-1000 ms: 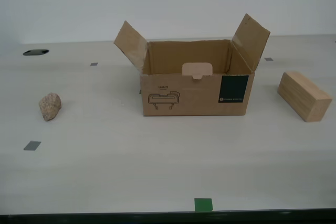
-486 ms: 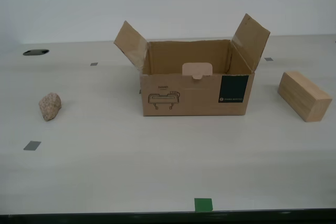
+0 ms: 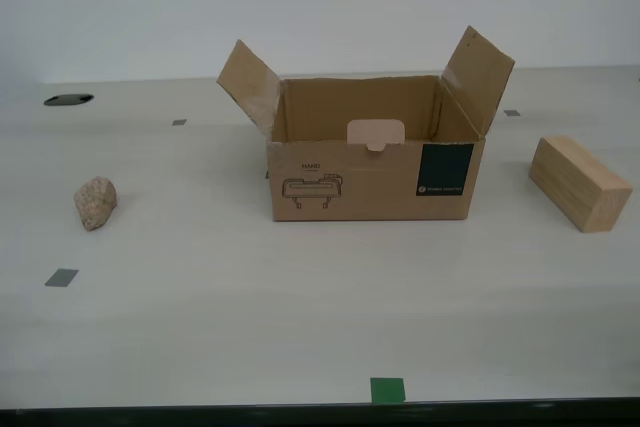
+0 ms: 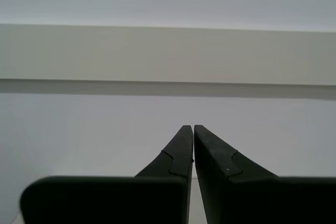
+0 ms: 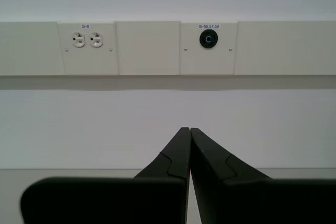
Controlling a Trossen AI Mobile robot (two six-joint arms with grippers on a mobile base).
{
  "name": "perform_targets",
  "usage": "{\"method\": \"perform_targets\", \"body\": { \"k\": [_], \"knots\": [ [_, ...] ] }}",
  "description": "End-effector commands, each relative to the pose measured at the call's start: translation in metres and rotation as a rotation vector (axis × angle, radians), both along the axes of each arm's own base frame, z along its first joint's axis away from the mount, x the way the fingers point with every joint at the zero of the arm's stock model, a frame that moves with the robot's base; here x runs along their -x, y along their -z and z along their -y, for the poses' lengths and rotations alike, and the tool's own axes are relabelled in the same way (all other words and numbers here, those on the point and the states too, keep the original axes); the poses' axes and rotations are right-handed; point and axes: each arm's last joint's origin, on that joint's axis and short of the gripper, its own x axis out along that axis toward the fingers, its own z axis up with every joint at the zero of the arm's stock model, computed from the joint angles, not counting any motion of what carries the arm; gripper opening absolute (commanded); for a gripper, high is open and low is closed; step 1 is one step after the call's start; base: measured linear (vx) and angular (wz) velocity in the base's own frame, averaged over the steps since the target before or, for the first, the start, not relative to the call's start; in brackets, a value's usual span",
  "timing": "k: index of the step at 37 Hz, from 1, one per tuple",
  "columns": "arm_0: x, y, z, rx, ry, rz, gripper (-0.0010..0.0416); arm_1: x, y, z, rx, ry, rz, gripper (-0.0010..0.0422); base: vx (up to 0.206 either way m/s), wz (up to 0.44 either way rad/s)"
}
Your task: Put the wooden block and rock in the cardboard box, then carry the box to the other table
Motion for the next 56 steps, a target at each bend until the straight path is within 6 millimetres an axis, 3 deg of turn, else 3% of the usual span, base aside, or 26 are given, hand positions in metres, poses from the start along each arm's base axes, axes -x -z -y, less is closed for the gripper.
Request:
{"method": "perform_targets", "body": {
  "k": [1, 14, 28, 38, 44, 56],
  "knots": [
    [-0.001, -0.003, 0.000, 0.000, 0.000, -0.012, 0.0000, -0.001, -0.006, 0.000, 0.001, -0.001, 0.023, 0.0000, 0.000, 0.000],
    [-0.007, -0.020, 0.000, 0.000, 0.000, -0.116, 0.0000, -0.007, -0.023, 0.000, 0.053, 0.002, -0.090, 0.0000, 0.000, 0.000],
    [-0.006, -0.035, 0.000, 0.000, 0.000, -0.331, 0.0000, 0.001, -0.071, 0.000, 0.100, -0.001, -0.447, 0.0000, 0.000, 0.000],
    [0.000, -0.055, 0.000, -0.003, 0.001, -0.464, 0.0000, 0.013, -0.101, 0.000, 0.123, -0.008, -0.518, 0.0000, 0.000, 0.000],
    [0.005, -0.071, 0.000, -0.023, 0.005, -0.518, 0.0000, 0.016, -0.104, 0.001, 0.126, -0.008, -0.553, 0.0000, 0.000, 0.000],
    [0.020, -0.089, 0.000, -0.049, 0.014, -0.659, 0.0000, 0.017, -0.089, 0.004, 0.188, 0.104, -0.708, 0.0000, 0.000, 0.000]
  ]
}}
